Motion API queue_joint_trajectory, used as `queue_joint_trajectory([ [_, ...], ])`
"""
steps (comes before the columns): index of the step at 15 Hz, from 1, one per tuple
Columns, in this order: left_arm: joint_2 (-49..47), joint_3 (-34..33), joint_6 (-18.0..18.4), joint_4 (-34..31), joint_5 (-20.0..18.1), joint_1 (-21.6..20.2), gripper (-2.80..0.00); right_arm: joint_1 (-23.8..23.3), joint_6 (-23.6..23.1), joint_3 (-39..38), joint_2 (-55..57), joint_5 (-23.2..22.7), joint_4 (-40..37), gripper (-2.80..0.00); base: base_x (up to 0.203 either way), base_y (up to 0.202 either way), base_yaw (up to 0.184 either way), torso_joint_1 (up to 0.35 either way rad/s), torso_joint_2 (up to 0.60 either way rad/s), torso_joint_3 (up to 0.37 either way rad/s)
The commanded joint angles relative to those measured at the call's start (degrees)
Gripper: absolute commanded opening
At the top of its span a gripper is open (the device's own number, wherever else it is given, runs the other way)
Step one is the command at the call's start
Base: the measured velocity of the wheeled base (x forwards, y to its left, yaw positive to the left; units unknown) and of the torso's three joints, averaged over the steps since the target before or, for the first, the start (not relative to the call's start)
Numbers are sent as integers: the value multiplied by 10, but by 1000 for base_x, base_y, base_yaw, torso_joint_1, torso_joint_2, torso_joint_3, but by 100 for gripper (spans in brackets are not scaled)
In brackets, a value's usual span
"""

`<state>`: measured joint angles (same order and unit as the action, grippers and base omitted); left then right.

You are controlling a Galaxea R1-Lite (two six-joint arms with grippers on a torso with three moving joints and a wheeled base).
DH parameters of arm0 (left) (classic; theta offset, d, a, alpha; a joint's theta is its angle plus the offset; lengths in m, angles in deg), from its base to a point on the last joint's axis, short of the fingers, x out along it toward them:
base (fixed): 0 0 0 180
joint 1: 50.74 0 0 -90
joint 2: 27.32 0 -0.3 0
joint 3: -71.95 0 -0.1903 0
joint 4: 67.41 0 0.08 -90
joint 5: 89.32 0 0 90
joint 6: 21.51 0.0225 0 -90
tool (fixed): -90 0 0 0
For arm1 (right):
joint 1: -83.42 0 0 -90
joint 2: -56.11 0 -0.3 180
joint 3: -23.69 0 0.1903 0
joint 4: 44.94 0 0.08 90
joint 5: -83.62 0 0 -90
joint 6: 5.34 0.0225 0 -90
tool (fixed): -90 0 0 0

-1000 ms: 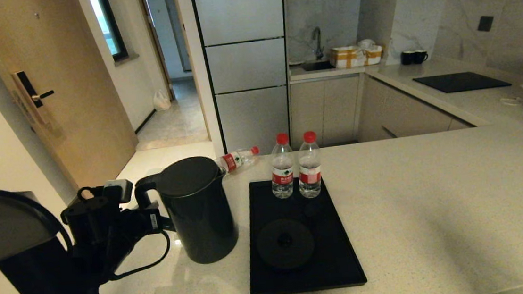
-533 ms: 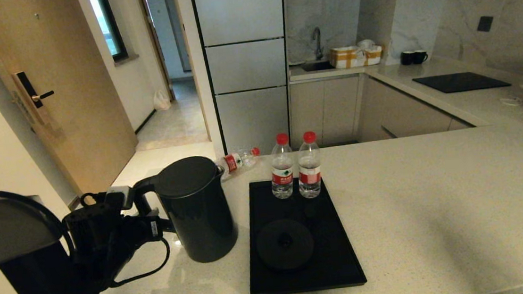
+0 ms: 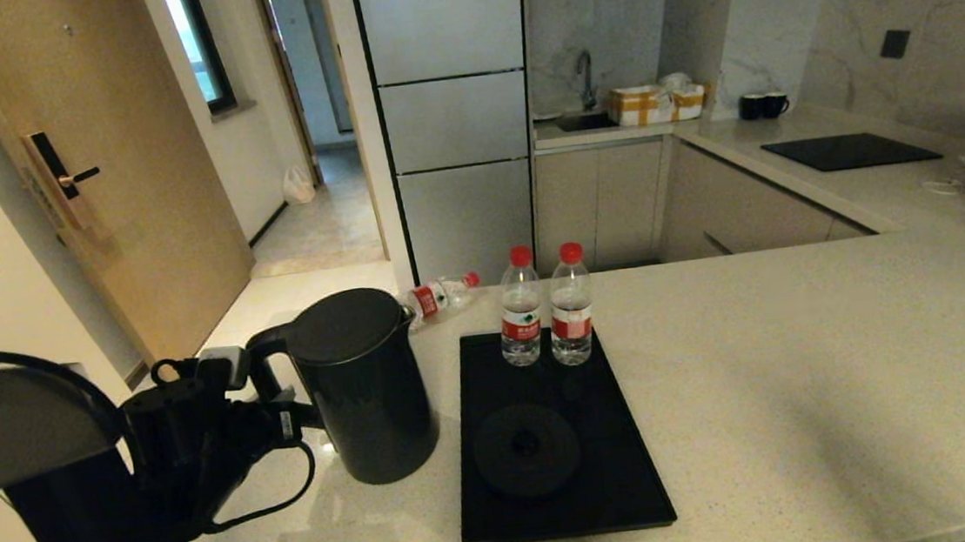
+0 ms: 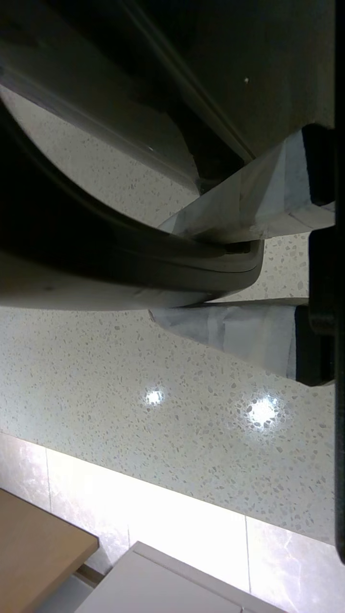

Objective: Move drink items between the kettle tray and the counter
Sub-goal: Place it on the left

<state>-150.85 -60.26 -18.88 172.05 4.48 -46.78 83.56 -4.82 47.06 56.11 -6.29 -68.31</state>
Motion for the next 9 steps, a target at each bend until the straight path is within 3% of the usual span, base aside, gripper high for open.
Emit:
queue_joint_trajectory([
  [1, -6, -1, 0, 7, 1, 0, -280, 0, 0, 0, 0, 0, 0, -280, 0, 0, 0, 0, 0, 0],
  [9, -4, 0, 1, 7, 1, 0, -280, 0, 0, 0, 0, 0, 1, -280, 0, 0, 0, 0, 0, 0],
])
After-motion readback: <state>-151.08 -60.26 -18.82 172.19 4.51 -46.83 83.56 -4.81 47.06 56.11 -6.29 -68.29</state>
